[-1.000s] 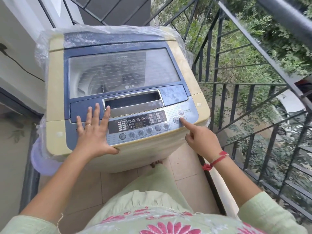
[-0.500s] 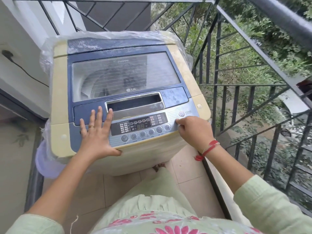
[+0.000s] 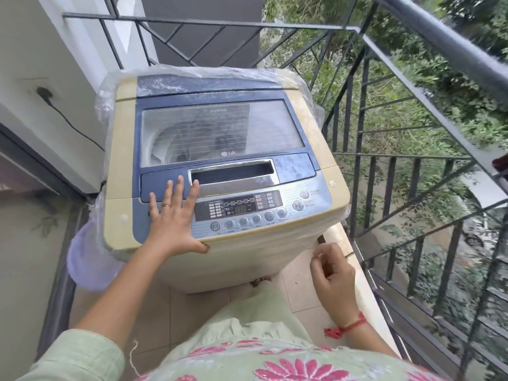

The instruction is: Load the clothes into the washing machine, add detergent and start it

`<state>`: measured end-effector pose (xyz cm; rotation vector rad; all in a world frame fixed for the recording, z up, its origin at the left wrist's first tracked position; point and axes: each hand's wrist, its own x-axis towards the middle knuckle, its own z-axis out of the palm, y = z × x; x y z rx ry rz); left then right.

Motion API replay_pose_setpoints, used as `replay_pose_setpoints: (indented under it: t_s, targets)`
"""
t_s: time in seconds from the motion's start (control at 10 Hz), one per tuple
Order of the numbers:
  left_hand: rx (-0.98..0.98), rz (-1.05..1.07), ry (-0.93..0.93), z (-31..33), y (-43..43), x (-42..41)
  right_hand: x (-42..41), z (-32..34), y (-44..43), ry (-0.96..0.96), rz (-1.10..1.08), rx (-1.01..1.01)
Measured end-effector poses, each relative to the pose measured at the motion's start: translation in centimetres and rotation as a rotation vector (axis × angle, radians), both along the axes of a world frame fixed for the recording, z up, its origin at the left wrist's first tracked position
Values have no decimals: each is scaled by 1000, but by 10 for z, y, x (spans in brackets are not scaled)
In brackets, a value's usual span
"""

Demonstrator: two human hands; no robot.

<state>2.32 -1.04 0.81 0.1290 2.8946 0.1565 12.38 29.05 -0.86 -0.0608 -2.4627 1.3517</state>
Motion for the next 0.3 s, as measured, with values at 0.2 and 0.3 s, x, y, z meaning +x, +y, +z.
replay_pose_setpoints:
  t_s: [0.2,0.3]
  targets:
    - [-29,-2,-24,4,1,2,4,7,-15,23,91,19]
    - [-36,10,-162,16,4,0,-25,29,-40,106,187,118]
